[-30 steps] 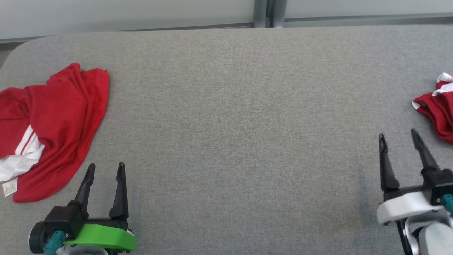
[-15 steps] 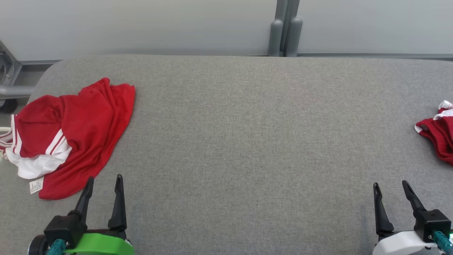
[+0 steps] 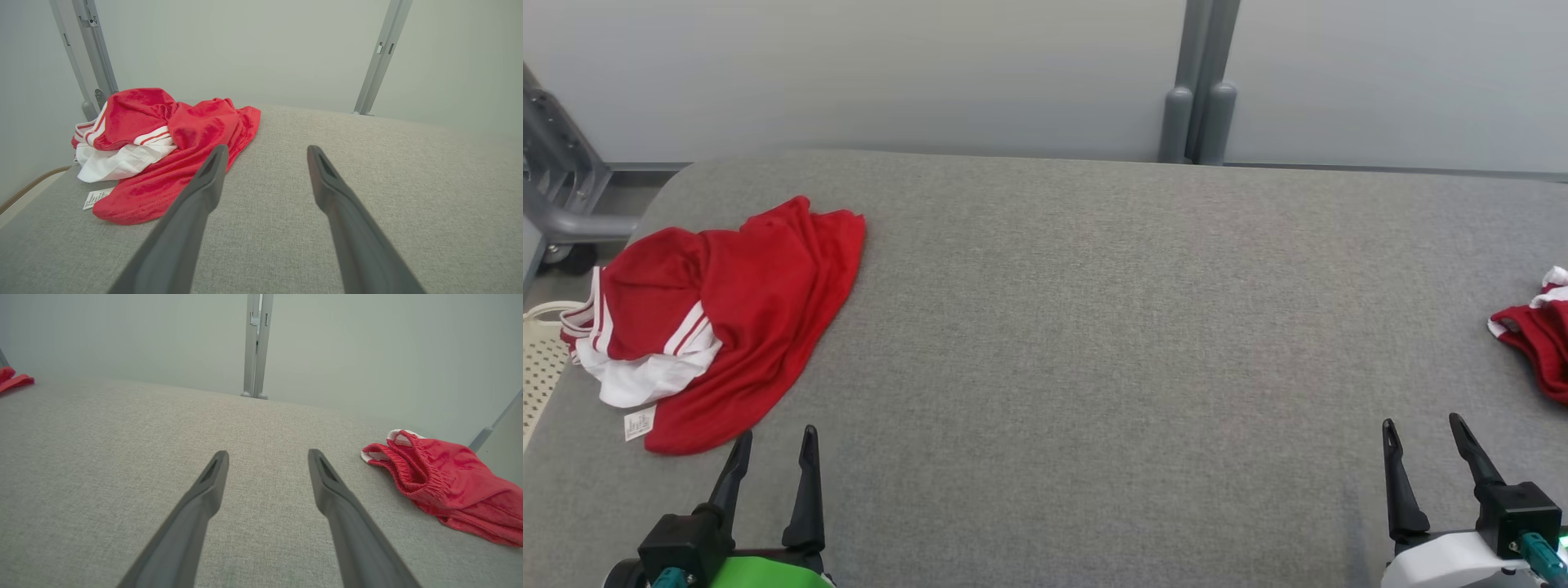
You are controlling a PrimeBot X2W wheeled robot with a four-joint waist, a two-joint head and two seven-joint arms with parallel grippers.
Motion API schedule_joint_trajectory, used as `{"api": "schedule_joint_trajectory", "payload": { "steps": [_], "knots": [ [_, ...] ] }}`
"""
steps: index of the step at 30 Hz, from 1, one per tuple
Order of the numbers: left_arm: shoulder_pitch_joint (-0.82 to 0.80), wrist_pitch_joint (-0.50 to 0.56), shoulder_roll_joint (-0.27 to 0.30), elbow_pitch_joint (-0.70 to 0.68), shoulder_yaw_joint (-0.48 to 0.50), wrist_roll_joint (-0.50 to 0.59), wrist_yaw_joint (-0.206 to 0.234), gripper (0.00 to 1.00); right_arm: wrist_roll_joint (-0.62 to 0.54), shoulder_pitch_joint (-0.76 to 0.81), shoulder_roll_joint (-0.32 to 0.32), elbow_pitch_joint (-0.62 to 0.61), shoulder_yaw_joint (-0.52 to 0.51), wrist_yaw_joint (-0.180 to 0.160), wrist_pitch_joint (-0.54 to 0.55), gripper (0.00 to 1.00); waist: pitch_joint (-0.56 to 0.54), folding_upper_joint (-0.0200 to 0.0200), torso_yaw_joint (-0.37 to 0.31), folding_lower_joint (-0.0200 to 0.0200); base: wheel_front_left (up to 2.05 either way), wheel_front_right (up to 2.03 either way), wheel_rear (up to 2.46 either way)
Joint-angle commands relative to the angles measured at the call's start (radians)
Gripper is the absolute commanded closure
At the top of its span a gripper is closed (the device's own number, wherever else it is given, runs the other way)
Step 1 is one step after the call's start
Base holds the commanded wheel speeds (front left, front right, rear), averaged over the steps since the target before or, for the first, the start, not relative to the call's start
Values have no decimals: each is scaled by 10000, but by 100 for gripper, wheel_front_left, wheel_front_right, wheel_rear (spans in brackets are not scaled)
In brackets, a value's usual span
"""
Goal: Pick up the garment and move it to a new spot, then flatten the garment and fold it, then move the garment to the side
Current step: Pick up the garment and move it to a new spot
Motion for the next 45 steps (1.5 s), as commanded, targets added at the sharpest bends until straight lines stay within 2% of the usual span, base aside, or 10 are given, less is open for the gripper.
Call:
{"api": "schedule_joint_trajectory", "payload": {
  "steps": [1,3,12,16,22,27,29,37,44,45],
  "knots": [
    [161,-2,-52,-4,4,54,-26,0,-66,1,-22,-66,-20,-14,-30,0,-52,87,531,0,0,0,0],
    [153,-3,-89,-4,7,83,-24,0,-53,8,-19,-92,-9,-14,-30,0,-60,87,768,0,0,0,0],
    [584,-2,-264,-122,226,275,39,0,-10,-66,-18,189,617,-14,-29,0,-452,87,3375,0,0,0,0],
    [1062,-2,-392,-673,852,77,271,0,-37,-834,-24,517,1651,-14,-29,0,-300,87,3774,0,0,0,0],
    [1285,-2,-541,-1227,1171,92,337,0,81,-1440,-32,946,2281,-14,-29,0,-249,87,3827,0,0,0,0],
    [958,-3,-592,-1214,1041,80,252,0,226,-1361,-32,833,2264,-14,-29,0,-207,87,3785,0,0,0,0],
    [564,138,-601,-1031,940,-320,190,0,401,-1278,-36,703,2044,-14,-29,0,-64,87,3782,0,0,0,0],
    [-2992,2663,-173,236,432,-1623,43,0,-290,-1694,-45,-19,1237,-14,-29,0,1245,87,3844,0,0,0,0],
    [-6276,4266,401,2798,117,-2689,-17,0,-752,-2544,-239,-584,1340,-14,120,0,2896,87,3051,0,0,0,0],
    [-6591,4412,676,3208,10,-2602,-22,0,-811,-2635,-253,-610,1465,-14,208,0,3072,87,2853,0,0,0,0]
  ]
}}
